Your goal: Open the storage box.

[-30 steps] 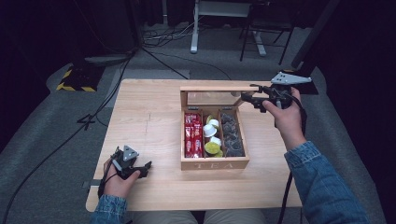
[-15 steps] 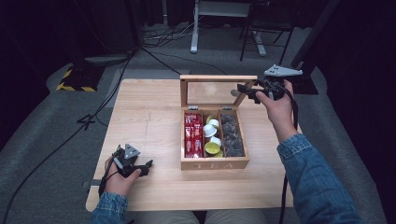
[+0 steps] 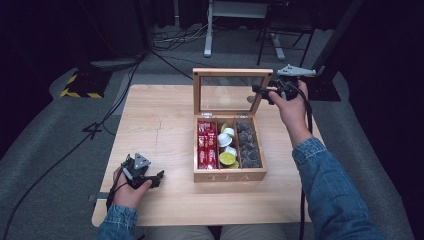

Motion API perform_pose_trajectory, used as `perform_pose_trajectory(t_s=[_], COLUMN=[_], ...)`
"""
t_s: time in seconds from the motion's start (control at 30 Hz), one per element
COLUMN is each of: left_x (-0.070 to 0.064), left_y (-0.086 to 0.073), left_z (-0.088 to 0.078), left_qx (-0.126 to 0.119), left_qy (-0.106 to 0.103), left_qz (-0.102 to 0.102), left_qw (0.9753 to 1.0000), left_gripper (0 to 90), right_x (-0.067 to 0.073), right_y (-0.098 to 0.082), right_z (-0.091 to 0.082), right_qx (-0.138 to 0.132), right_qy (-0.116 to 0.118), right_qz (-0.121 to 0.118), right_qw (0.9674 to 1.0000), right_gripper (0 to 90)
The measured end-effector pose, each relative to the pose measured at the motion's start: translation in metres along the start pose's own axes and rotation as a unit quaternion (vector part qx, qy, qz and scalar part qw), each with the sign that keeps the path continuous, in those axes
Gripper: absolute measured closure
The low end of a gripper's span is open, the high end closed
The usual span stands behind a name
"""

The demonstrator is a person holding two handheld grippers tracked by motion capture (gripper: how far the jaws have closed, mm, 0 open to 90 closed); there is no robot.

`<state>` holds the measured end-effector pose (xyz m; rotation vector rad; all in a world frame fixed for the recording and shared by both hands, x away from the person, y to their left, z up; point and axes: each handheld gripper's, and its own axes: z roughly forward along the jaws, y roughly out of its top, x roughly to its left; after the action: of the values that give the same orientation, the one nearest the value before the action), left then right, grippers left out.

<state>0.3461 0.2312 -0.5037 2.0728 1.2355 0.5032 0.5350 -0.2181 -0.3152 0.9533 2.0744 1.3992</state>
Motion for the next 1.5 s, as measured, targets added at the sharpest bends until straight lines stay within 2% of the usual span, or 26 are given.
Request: perform_pose_trajectory(t_s=[1.07, 1.5], left_x=[0.001, 0.001], left_y=[0.004, 0.004], left_z=[0.004, 0.004], left_qx=[0.004, 0.005], left_qy=[-0.006, -0.005], left_qz=[-0.008, -0.005], left_qw=[0.9999, 1.0], left_gripper=[23.4, 23.0], right_x=[-0.031, -0.042], right_y=[-0.012, -0.021], right_z=[0.054, 0.073], right_qx=[0.002, 0.024], right_qy=[-0.017, -0.021], right_qz=[0.041, 0.047], right_qw=[0.999, 0.9984], right_gripper=[47.2, 47.2])
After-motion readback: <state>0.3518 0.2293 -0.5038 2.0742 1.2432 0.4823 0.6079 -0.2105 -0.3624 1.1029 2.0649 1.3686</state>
